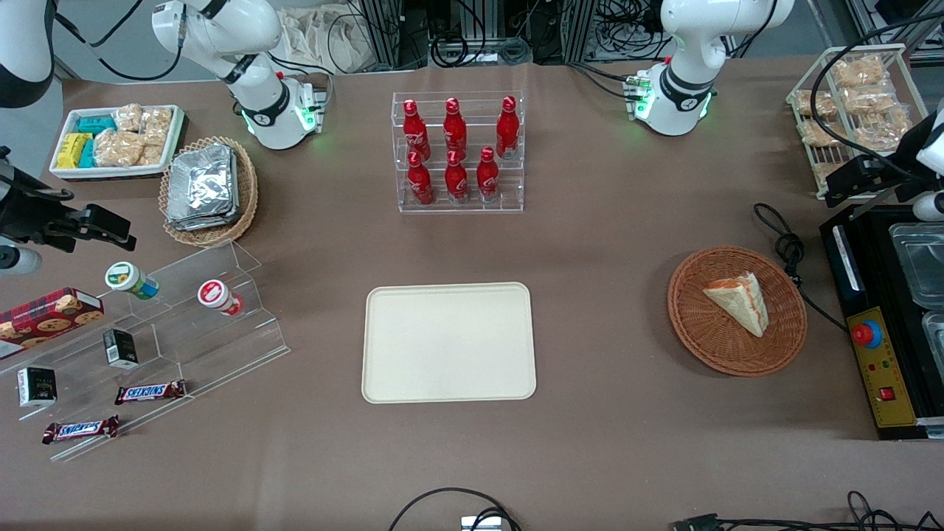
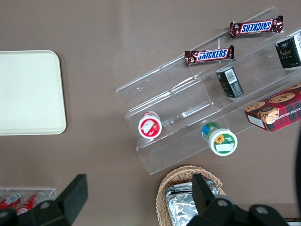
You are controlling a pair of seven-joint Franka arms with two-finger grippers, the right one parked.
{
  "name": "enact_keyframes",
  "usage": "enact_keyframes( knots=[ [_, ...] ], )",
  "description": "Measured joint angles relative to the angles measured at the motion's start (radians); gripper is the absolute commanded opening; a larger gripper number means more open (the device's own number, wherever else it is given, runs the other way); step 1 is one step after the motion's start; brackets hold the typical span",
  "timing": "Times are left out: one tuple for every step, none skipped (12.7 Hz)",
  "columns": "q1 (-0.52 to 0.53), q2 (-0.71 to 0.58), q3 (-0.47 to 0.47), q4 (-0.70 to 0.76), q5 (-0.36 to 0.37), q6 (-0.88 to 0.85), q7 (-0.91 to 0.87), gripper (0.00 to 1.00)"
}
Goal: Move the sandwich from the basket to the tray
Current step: 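Move the left gripper from rest toward the wicker basket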
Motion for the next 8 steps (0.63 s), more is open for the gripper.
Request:
enact_keyframes(
  knots=[
    [0.0, 0.001, 0.0, 0.0, 0.0, 0.0, 0.0, 1.0],
    [0.0, 0.002, 0.0, 0.0, 0.0, 0.0, 0.0, 1.0],
    [0.0, 0.003, 0.0, 0.0, 0.0, 0.0, 0.0, 1.0],
    [0.0, 0.005, 0.0, 0.002, 0.0, 0.0, 0.0, 1.0],
    [0.0, 0.012, 0.0, 0.003, 0.0, 0.0, 0.0, 1.0],
    [0.001, 0.019, 0.001, 0.004, 0.0, 0.001, 0.0, 1.0],
    [0.001, 0.026, 0.003, 0.004, 0.0, 0.001, -0.002, 1.0],
    [0.002, 0.036, 0.006, 0.004, 0.0, 0.004, -0.006, 1.0]
  ],
)
